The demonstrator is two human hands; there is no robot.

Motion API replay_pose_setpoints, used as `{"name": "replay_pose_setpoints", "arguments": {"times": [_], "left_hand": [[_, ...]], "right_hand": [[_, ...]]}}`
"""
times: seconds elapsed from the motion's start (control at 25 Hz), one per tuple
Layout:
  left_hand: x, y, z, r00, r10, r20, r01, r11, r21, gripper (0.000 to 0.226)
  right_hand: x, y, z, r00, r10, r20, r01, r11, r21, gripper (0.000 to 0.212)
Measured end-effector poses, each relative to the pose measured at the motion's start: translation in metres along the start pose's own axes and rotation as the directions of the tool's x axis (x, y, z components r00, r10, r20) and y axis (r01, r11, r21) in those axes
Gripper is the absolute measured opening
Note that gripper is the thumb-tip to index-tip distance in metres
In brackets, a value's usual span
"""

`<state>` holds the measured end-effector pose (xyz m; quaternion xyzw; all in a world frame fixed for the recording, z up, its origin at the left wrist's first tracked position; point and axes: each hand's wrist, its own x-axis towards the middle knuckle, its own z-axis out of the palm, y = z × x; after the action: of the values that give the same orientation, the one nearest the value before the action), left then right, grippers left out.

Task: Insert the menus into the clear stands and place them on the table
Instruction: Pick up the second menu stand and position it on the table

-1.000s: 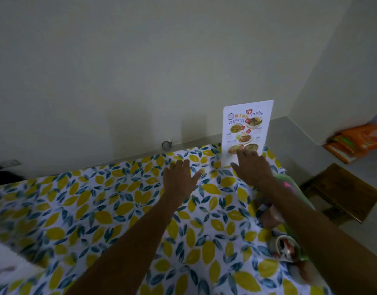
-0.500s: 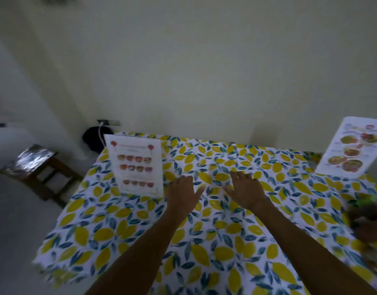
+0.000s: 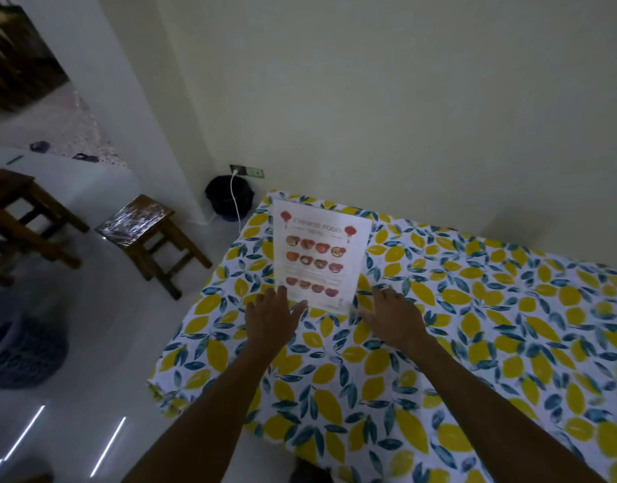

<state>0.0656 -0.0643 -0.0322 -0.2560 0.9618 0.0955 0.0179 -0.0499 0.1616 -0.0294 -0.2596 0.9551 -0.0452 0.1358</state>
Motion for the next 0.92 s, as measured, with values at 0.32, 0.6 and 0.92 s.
{"name": "replay_pose_setpoints", "arguments": {"times": [0.32,0.6,0.92], "left_hand": [[0.092,-0.058,0.02,0.978,-0.052,0.2,0.092,0.976,-0.196,0.079],[0.143,-0.065,0.007,0.965,0.133,0.227,-0.007,0.876,-0.482,0.037],[0.259,-0.079,-0.056,0.977,0.189,0.102,-0.108,0.842,-0.528,0.032]], "right_hand": [[0.046,-0.033,0.049,0.981,0.193,0.007,-0.174,0.864,0.473,0.045],[0.062,-0.036,0.051,0.963,0.249,-0.098,-0.153,0.814,0.561,0.026],[0.192,-0.068,-0.007,0.945,0.236,-0.227,-0.118,0.892,0.436,0.026]]}}
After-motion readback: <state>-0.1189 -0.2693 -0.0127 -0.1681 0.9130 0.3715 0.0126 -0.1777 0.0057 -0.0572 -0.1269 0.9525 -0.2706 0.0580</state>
